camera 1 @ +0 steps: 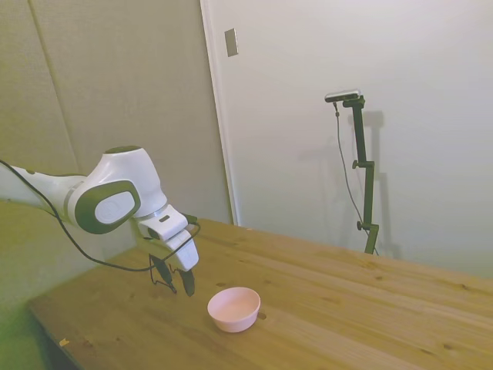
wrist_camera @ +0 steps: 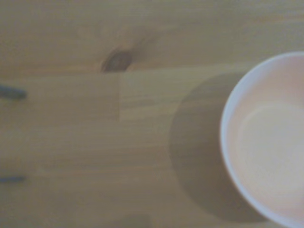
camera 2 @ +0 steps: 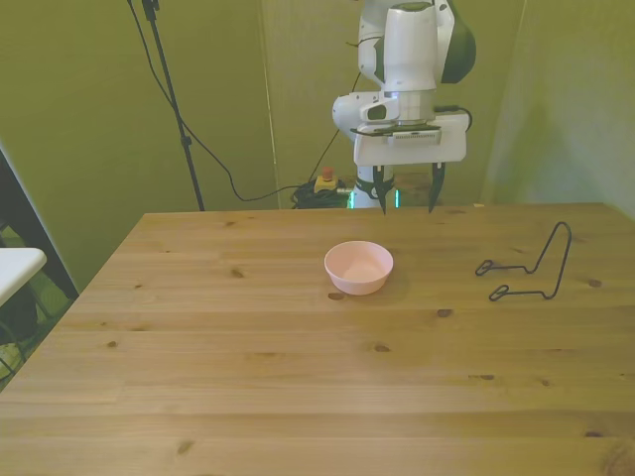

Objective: Load the bowl

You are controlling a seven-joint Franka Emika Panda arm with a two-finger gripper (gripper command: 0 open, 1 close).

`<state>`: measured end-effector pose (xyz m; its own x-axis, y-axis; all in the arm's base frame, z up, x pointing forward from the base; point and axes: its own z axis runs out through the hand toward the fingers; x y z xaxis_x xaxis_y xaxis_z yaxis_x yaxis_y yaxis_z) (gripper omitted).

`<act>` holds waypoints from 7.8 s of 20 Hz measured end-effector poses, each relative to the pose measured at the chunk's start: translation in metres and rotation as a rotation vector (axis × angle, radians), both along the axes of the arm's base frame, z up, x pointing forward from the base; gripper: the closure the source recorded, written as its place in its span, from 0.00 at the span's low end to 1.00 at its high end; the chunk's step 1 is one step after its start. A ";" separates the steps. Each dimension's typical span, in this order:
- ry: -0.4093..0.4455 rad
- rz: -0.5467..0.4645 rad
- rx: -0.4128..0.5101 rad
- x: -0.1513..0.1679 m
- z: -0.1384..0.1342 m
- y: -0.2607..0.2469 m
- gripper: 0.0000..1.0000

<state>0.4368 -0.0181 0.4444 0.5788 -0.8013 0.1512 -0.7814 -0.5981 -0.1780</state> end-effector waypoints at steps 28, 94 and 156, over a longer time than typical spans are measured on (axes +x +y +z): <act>0.080 -0.132 -0.032 0.090 -0.088 -0.018 1.00; -0.201 0.296 0.769 0.073 -0.011 0.104 1.00; -0.190 -0.056 0.445 -0.010 -0.036 -0.041 0.00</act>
